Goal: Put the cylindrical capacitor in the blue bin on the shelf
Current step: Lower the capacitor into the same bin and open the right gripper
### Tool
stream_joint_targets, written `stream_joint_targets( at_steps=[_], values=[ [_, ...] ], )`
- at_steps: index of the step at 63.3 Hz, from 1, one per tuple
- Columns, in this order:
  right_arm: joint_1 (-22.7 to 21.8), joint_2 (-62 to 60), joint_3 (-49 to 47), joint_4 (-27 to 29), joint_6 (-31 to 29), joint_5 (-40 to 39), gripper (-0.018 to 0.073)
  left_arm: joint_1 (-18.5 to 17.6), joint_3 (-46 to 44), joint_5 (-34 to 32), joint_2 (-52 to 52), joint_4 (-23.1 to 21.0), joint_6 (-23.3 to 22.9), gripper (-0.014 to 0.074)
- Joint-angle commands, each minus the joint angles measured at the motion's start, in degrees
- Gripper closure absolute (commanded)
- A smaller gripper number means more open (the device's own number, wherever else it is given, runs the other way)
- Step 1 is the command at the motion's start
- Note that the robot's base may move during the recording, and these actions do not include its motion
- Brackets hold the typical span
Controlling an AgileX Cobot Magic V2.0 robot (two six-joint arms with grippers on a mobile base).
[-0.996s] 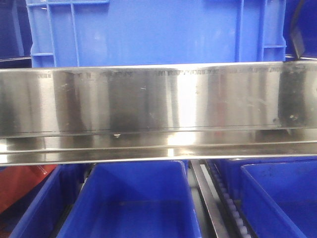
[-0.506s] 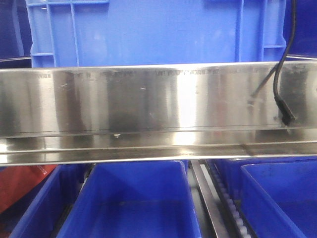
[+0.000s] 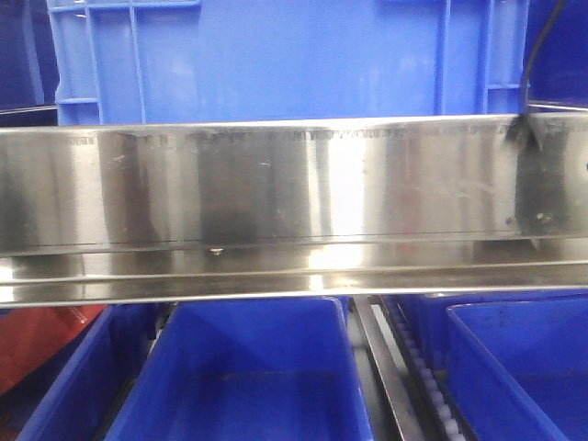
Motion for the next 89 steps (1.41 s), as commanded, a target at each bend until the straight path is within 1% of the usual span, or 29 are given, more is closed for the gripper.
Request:
stream_joint_targets(
  at_steps=[1, 4, 8, 16, 29, 42, 52, 62, 69, 77, 89],
  values=[
    [-0.9, -4.4, -0.4, -0.2, -0.6, 1.0, 0.0639, 0.0, 0.0, -0.5, -0.3, -0.6, -0.4, 0.0707],
    [-1.3, -6.3, -0.4, -1.2, -0.6, 1.7, 0.0731, 0.0, 0.0, -0.5, -0.3, -0.6, -0.4, 0.0707],
    [-1.9, -8.5, -0.3, -2.1, -0.3, 2.1, 0.0715, 0.0, 0.0, -0.6, -0.3, -0.6, -0.4, 0.0707],
    [-1.8, -13.2, 1.3, -3.9, -0.1, 2.5, 0.0715, 0.0, 0.0, -0.6, -0.3, -0.6, -0.4, 0.0707],
    [-1.8, -21.3, 8.8, -4.5, -0.1, 0.9, 0.0715, 0.0, 0.0, -0.6, -0.3, -0.6, -0.4, 0.0707],
    [-1.8, -31.6, 22.8, -5.9, -0.1, -6.1, 0.0715, 0.0, 0.0, -0.6, -0.3, -0.4, -0.4, 0.0707],
    [-1.8, -40.1, 36.8, -5.9, -0.1, -13.1, 0.0715, 0.0, 0.0, -0.6, -0.3, 0.1, -0.4, 0.0707],
    [-1.8, -49.4, 51.8, -5.9, -0.1, -23.3, 0.0715, 0.0, 0.0, -0.6, -0.3, 0.5, -0.4, 0.0707],
    [-1.8, -54.7, 60.0, -5.9, -0.1, -30.0, 0.0715, 0.0, 0.0, -0.6, -0.3, 0.9, -0.4, 0.0707],
    [-1.8, -58.1, 64.9, -5.9, -0.1, -34.1, 0.0715, 0.0, 0.0, -0.6, -0.3, 1.1, -0.4, 0.0707],
    [-1.8, -58.5, 65.3, -5.9, -0.1, -35.2, 0.0715, 0.0, 0.0, -0.7, -0.3, 1.1, -0.4, 0.0707]
  ],
)
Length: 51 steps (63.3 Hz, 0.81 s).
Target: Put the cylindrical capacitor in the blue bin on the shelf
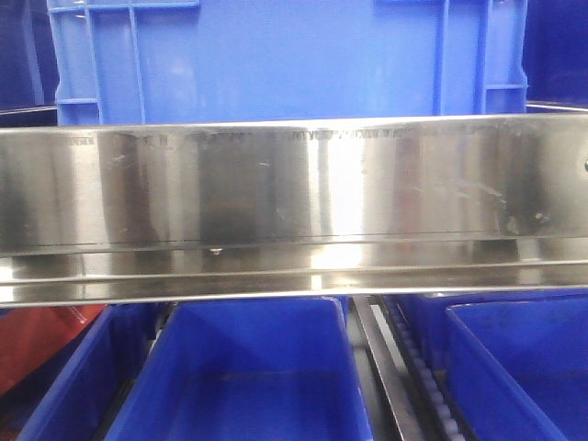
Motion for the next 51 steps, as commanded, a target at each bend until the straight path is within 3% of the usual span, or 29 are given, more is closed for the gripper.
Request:
stream_joint_targets(
  at_steps=[1, 40, 51],
  values=[
    [-0.2, -0.4, 0.2, -0.4, -0.2, -2.6, 0.0715, 0.0, 0.0, -0.7, -0.3, 0.0, -0.4, 0.0707],
    [-0.2, -0.4, 0.2, -0.4, -0.2, -2.6, 0.0715, 0.1, 0.7, -1.1, -1.0, 0.2, -0.4, 0.0707],
    [-0.2, -0.4, 0.2, -0.4, -0.2, -2.6, 0.0715, 7.4, 8.3, -7.2, -7.4, -3.7, -0.3, 0.0707]
  ],
)
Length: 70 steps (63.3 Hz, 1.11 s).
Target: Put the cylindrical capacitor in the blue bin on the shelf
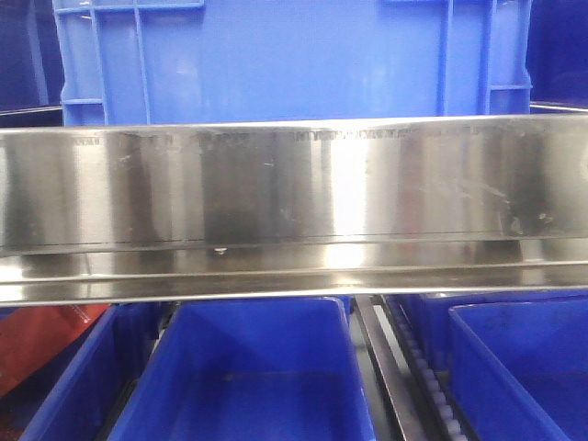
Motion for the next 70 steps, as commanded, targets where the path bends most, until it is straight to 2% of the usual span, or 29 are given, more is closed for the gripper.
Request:
stream_joint_targets(
  at_steps=[1, 8, 13, 27, 35, 42, 51, 54, 61, 70],
  values=[
    [-0.2, -0.3, 0.1, -0.4, -0.2, -1.7, 0.0715, 3.9, 4.4, -4.7, -4.0, -2.0, 0.1, 0.0707],
    [-0.2, -0.3, 0.1, -0.4, -0.2, -1.7, 0.0715, 10.1, 12.6, -10.0, -11.4, -2.4, 1.8, 0.0707],
    [-0.2, -0.3, 0.1, -0.4, -0.2, -1.7, 0.0715, 13.0, 19.5, -14.6, -16.7, -2.2, 1.8, 0.0707],
    [-0.2, -0.3, 0.1, -0.4, -0.2, -1.7, 0.0715, 19.1, 37.7, -26.4, -31.9, -0.3, 1.8, 0.0707],
    [-0.2, -0.3, 0.1, -0.4, -0.2, -1.4, 0.0715, 22.2, 45.6, -31.7, -32.5, -0.3, 1.8, 0.0707],
    [-0.2, -0.4, 0.1, -0.4, -0.2, -1.4, 0.0715, 23.5, 51.0, -36.1, -32.5, -0.3, 1.8, 0.0707],
    [-0.2, -0.4, 0.1, -0.4, -0.2, -1.4, 0.0715, 23.6, 54.9, -42.4, -32.5, -0.3, 1.2, 0.0707],
    [-0.2, -0.4, 0.1, -0.4, -0.2, -1.4, 0.0715, 23.6, 54.9, -39.0, -32.5, 1.0, -0.1, 0.0707],
    [-0.2, -0.4, 0.1, -0.4, -0.2, -1.4, 0.0715, 23.6, 54.9, -37.7, -32.5, 6.0, -3.5, 0.0707],
    [-0.2, -0.4, 0.1, -0.4, -0.2, -1.5, 0.0715, 23.6, 54.9, -37.8, -32.5, 6.8, -3.8, 0.0707]
  ],
)
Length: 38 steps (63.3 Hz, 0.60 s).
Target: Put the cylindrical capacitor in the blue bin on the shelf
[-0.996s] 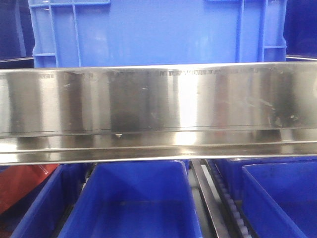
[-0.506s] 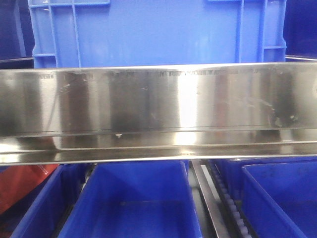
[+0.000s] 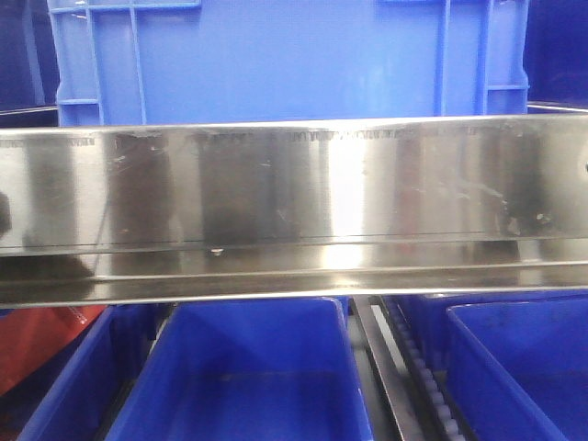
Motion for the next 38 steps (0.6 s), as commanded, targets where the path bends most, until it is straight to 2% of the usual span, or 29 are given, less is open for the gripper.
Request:
stream_joint_targets(
  at_steps=[1, 38],
  values=[
    [-0.1, -0.3, 0.1, -0.4, -0.2, -1.2, 0.0715, 0.1, 0.0, -0.6, -0.3, 1.0, -0.8, 0.0707],
    [-0.1, -0.3, 0.1, -0.4, -0.2, -1.2, 0.0715, 0.1, 0.0, -1.3, -0.3, 1.0, -0.8, 0.0707]
  ],
)
